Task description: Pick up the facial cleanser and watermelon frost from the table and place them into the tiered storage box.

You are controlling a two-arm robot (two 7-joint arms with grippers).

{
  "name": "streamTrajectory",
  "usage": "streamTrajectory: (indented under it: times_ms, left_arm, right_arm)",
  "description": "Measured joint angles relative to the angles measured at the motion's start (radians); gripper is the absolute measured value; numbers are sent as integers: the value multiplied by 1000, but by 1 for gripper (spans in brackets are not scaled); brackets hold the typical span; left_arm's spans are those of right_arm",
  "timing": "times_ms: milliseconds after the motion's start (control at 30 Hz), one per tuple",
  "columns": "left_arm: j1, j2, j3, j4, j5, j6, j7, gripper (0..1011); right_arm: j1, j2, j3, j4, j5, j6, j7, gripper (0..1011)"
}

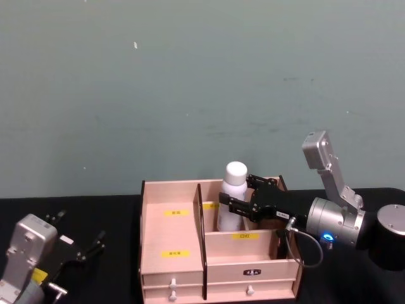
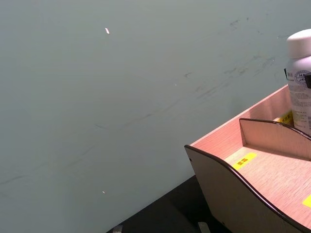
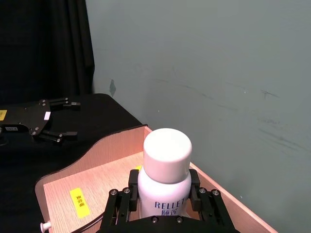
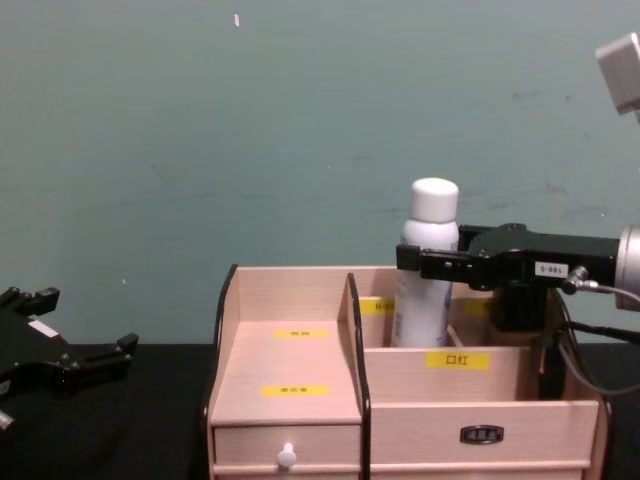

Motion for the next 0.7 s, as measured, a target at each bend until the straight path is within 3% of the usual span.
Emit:
streamTrajectory:
  times_ms: [467, 700]
  left_arm:
    - [0, 0, 0, 0, 0, 0, 0, 1001]
    - [0, 0, 0, 0, 0, 0, 0, 1001]
  right_arm:
    - [0, 0, 0, 0, 1, 0, 1, 594]
    - [1, 0, 0, 1, 3, -1, 2, 812]
